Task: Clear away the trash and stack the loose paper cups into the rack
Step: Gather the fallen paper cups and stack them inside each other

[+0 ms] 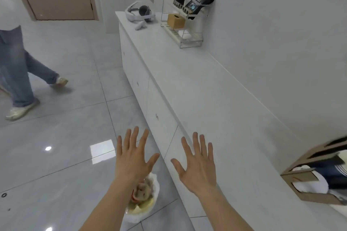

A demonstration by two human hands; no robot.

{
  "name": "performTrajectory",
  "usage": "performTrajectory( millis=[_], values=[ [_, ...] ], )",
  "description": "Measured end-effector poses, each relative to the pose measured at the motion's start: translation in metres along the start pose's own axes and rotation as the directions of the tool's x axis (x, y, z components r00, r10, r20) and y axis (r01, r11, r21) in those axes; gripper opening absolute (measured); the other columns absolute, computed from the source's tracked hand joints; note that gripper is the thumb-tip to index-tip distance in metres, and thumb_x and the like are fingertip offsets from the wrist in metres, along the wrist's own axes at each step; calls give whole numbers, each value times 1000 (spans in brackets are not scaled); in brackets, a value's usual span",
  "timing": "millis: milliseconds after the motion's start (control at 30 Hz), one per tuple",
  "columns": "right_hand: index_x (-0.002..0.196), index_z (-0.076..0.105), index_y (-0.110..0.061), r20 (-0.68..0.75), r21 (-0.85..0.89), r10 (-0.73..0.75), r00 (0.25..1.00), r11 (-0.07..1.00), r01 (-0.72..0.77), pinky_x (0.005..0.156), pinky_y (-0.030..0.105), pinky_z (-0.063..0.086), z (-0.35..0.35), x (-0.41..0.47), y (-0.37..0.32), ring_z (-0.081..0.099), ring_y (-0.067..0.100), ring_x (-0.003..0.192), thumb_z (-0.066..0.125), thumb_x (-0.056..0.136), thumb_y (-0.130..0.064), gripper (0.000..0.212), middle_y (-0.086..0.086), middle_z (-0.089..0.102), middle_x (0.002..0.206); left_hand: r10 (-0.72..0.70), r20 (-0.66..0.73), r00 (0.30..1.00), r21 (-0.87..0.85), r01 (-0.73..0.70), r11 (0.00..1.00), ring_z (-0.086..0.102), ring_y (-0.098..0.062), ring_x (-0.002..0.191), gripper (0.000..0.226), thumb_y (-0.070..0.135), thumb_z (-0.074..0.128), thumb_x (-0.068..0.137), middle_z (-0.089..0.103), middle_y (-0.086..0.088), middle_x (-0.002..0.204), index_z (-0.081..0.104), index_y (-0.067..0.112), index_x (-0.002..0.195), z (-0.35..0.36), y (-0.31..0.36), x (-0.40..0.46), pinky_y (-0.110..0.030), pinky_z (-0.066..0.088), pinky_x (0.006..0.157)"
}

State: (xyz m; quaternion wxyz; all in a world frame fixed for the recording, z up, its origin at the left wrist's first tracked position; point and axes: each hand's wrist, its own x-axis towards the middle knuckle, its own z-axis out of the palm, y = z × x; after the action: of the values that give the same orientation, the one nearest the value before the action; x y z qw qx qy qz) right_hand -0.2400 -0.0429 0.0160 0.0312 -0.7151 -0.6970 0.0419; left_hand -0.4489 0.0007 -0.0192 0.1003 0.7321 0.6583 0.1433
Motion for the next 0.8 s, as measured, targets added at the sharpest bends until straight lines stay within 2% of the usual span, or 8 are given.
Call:
performTrajectory(
  millis=[200,367,500,700,800],
  values=[
    [161,23,-30,-85,-46,143,986,988,-147,126,56,7,-19,-13,43,1,33,159,21,94,-76,82,12,7,171,223,-21,975,29,-222,975,5,-31,156,89,79,33,85,15,-7,168,15,33,159,2,60,21,-54,-2,124],
    [160,28,-29,-168,-29,293,941,953,-302,127,57,13,-39,-39,94,4,33,159,24,94,-75,80,13,11,171,382,-17,924,1,-382,924,6,-31,156,89,77,37,84,17,-7,167,17,32,159,9,121,30,-56,4,124],
    [160,31,-28,-219,-3,400,890,912,-410,126,56,13,-57,-69,141,6,33,159,26,95,-74,79,13,14,171,496,-11,868,-24,-496,868,7,-32,155,89,77,36,85,18,-7,167,16,31,159,15,182,30,-56,5,123],
    [155,42,-25,-316,39,518,795,844,-535,124,58,24,-79,-124,212,16,35,157,36,95,-70,75,15,26,168,642,-30,766,-57,-643,764,14,-34,154,89,75,40,85,23,-10,166,21,29,158,23,279,7,-56,7,123],
    [156,38,-27,-339,63,582,740,798,-599,126,55,21,-88,-159,253,13,33,158,35,95,-70,75,13,23,169,708,-42,705,-79,-709,701,15,-34,154,88,74,41,86,23,-9,166,21,30,158,29,334,-14,-55,7,124]
  ],
)
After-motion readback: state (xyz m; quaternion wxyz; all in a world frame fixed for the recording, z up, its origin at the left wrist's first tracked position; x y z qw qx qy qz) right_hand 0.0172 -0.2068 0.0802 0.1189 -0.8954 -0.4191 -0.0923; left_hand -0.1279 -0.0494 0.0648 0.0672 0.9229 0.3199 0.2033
